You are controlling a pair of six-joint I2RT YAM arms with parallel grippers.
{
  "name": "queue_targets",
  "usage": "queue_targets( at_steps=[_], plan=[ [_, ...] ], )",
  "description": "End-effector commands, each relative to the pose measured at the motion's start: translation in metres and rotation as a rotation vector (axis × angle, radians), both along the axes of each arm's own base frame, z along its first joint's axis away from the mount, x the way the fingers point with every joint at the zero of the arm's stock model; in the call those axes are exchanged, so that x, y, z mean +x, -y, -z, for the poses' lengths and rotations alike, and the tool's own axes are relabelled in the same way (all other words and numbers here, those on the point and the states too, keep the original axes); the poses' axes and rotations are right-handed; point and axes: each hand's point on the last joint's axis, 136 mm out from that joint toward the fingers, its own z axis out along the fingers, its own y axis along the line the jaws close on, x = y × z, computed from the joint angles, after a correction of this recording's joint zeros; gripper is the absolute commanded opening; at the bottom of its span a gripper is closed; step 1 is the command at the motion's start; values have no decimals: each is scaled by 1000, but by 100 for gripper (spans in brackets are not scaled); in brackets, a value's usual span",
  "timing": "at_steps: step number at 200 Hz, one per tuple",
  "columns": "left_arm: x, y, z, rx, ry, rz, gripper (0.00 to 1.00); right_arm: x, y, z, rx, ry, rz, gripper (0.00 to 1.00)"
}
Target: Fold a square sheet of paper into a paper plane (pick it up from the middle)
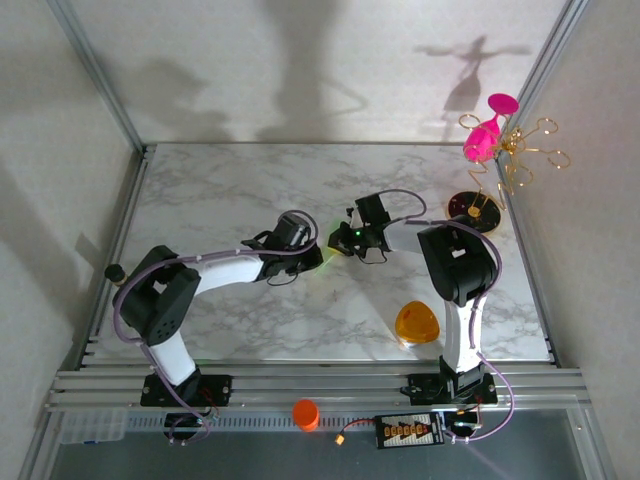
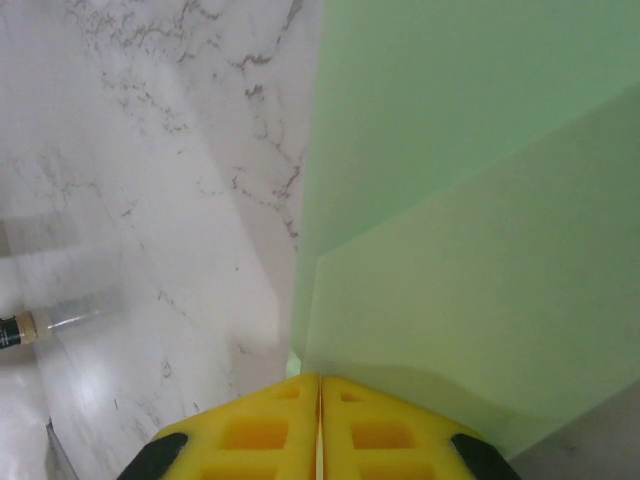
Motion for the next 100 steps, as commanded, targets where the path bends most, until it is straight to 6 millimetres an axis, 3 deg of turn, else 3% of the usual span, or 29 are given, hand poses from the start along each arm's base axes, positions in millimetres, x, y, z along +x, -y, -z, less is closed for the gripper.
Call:
queue_targets(
  at_steps=[1, 57, 100],
  plan=[
    [16, 6, 4, -37, 1, -33, 8, -19, 5, 20, -54, -85, 25, 11],
    [22, 13, 30, -39, -47, -30, 4, -17, 1, 16, -47, -76, 6, 11],
    [13, -3, 50, 38, -83, -53, 2, -3, -6, -16, 24, 32, -26, 12]
  ],
)
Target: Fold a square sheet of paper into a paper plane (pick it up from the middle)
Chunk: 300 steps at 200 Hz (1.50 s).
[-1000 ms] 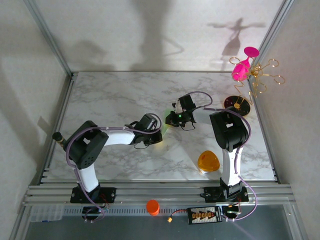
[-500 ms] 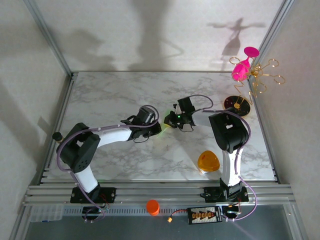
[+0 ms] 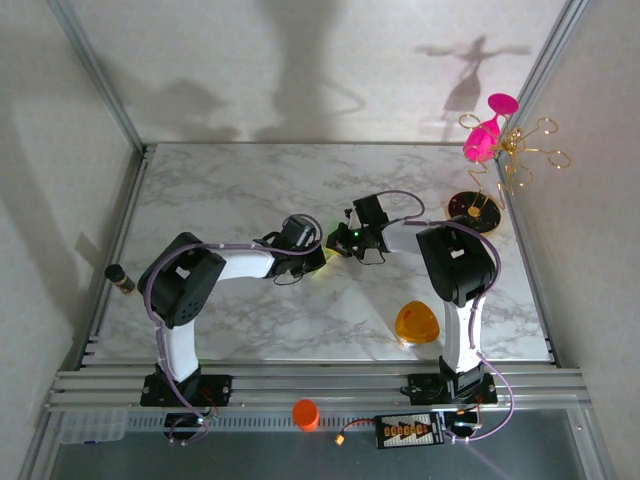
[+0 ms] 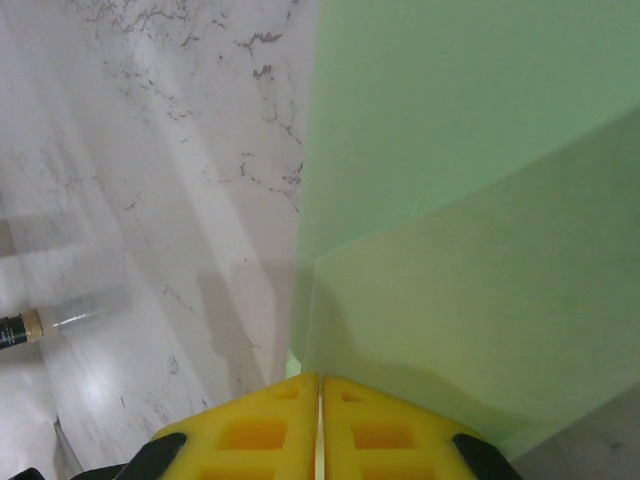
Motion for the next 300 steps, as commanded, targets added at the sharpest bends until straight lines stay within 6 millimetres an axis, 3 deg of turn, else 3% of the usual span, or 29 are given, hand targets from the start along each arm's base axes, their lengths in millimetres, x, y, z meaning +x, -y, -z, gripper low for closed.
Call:
queue_targets(
  at_steps=[1, 38, 87, 208, 255, 270, 300],
  plan=[
    [0, -10, 9, 35, -18, -29, 2, 0, -2, -16, 19, 44, -26, 12],
    [-6, -23, 17, 70, -30, -66, 0, 20, 9, -41, -3, 205, -44, 13],
    [-10, -28, 23, 78, -43, -78, 0, 35, 28, -25, -121, 259, -74, 14],
    [-16, -25, 28, 64, -67, -57, 0, 51, 7, -7, -73, 268, -212, 15],
    [-9, -18, 9, 33, -30, -39, 0, 44, 9, 7, -82, 233, -215, 15],
    [-1, -9, -9, 1, 10, -14, 0, 43, 12, 14, -101, 218, -209, 15],
    [19, 8, -50, -67, 118, 16, 9, 41, 19, 23, -140, 192, -189, 15]
  ],
)
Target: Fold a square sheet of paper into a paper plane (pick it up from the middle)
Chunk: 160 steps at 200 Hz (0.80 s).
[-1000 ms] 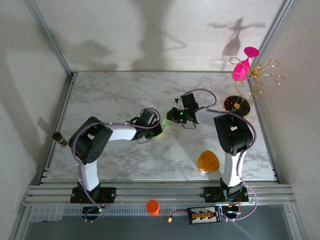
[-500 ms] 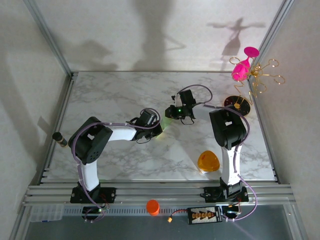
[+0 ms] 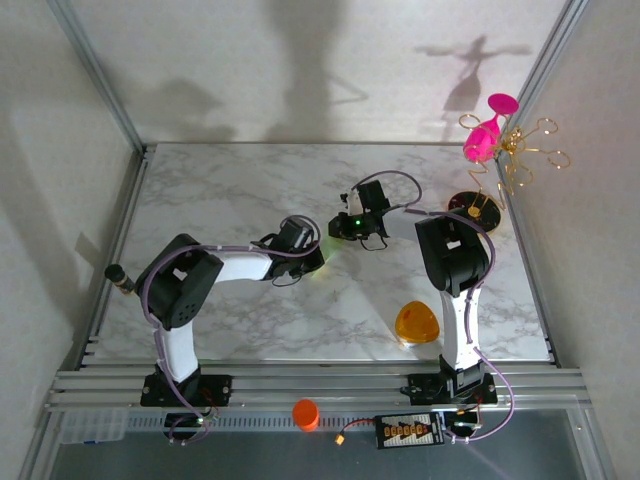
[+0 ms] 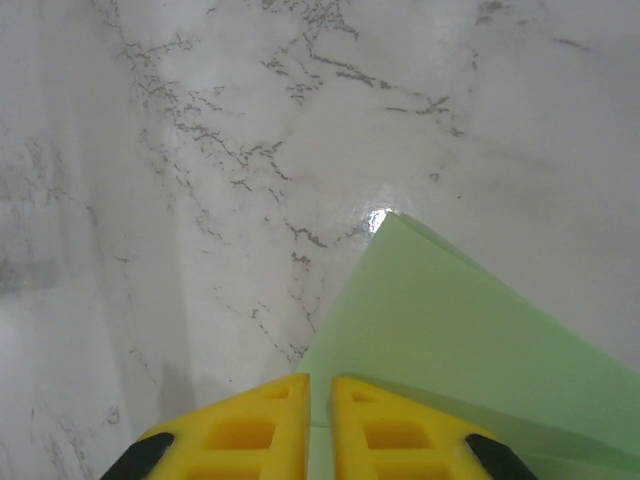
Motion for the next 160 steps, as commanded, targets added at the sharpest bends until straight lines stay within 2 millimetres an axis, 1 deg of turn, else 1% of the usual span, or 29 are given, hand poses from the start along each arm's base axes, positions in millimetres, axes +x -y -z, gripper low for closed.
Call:
queue_targets(
  at_steps=[1, 13, 19, 24, 39, 54, 80, 104, 116, 141, 160],
  plan=[
    [20, 11, -45, -56, 101, 27, 10, -7, 12, 27, -69, -67, 21, 15],
    [29, 15, -50, -66, 123, 23, 12, -8, 14, 32, -82, -81, 33, 15],
    [33, 16, -49, -68, 125, 20, 13, -9, 15, 34, -87, -89, 38, 15],
    [35, 17, -47, -71, 124, 18, 13, -9, 16, 35, -90, -96, 44, 15],
    [39, 20, -32, -71, 98, 10, 12, -9, 19, 39, -109, -114, 60, 15],
    [44, 22, -24, -85, 90, 1, 12, -10, 21, 43, -123, -129, 76, 15],
    [51, 23, -19, -95, 92, -19, 11, -12, 22, 48, -133, -156, 87, 14],
    [51, 23, -11, -100, 77, -28, 9, -13, 24, 52, -143, -182, 98, 14],
    [48, 20, -6, -91, 66, -37, 8, -13, 24, 53, -148, -191, 103, 14],
    [42, 6, 5, -38, 46, -70, 5, -12, 24, 53, -149, -202, 112, 14],
    [36, -6, 14, 7, 30, -103, 2, -7, 21, 43, -123, -196, 118, 14]
  ],
)
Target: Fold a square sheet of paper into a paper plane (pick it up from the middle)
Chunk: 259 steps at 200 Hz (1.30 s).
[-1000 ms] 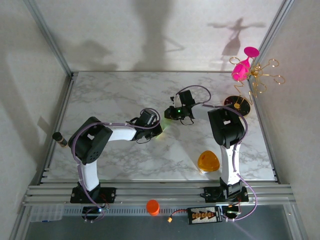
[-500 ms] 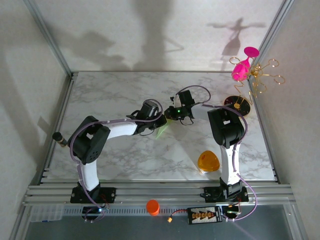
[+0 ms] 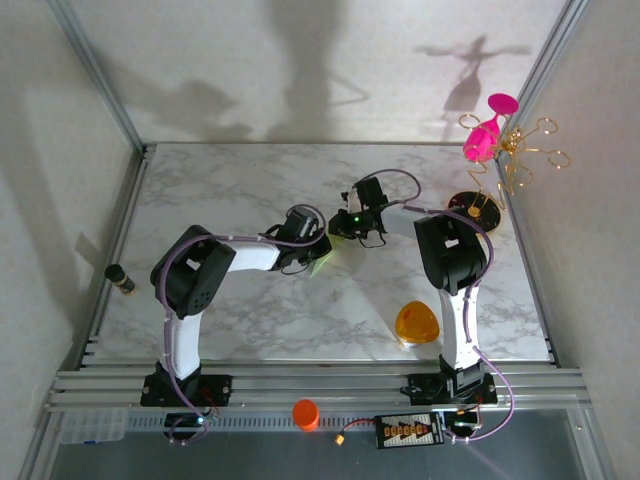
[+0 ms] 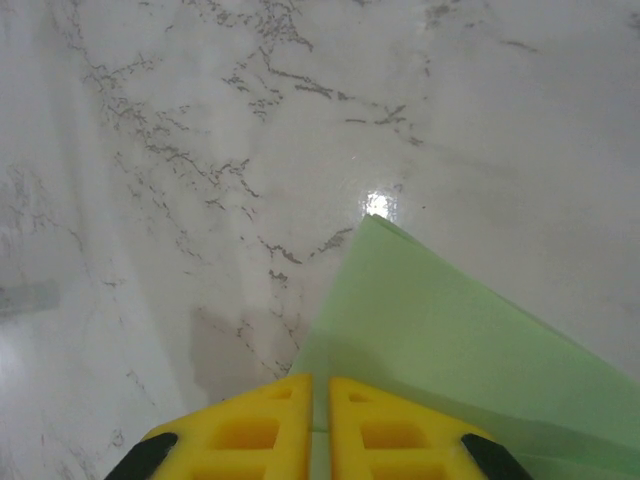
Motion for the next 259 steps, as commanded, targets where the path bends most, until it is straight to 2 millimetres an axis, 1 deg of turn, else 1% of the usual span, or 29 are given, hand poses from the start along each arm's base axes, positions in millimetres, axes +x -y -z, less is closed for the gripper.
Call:
queue_targets(
  at_steps=[1, 16, 32, 40, 54, 68, 97, 110, 126, 159, 210, 230, 243, 259],
  plan=[
    [-5, -23, 13, 65, -24, -68, 2, -11, 19, 38, -95, -118, 51, 14],
    [-9, -28, 20, 85, -41, -78, 0, 1, 14, 16, -44, -78, 50, 14],
    [-12, -32, 26, 103, -57, -85, 0, 15, 7, -19, 18, -2, 36, 14],
    [-12, -34, 28, 113, -63, -94, 0, 19, 4, -37, 45, 40, 26, 14],
    [-12, -37, 30, 125, -70, -104, 0, 20, 7, -57, 64, 95, 22, 14],
    [-12, -39, 32, 133, -72, -114, 0, 13, 10, -65, 71, 126, 16, 14],
    [-13, -39, 35, 126, -82, -119, 0, -16, 19, -46, 71, 93, 9, 14],
    [-13, -38, 36, 123, -88, -119, 0, -22, 21, -38, 69, 76, 3, 14],
    [-14, -39, 38, 125, -91, -121, 0, -26, 19, -31, 76, 59, -21, 14],
    [-15, -39, 41, 126, -101, -121, 0, -25, 11, -23, 98, 38, -57, 14],
    [-18, -38, 45, 129, -115, -110, 0, -18, 10, -9, 75, 20, -55, 13],
    [-19, -38, 45, 130, -117, -102, 0, -16, 11, 1, 42, -5, -43, 13],
    [-19, -37, 43, 129, -114, -93, 0, -18, 13, 9, 8, -24, -33, 13],
    [-16, -34, 35, 121, -97, -81, 0, -23, 18, 21, -40, -57, -15, 13]
  ],
)
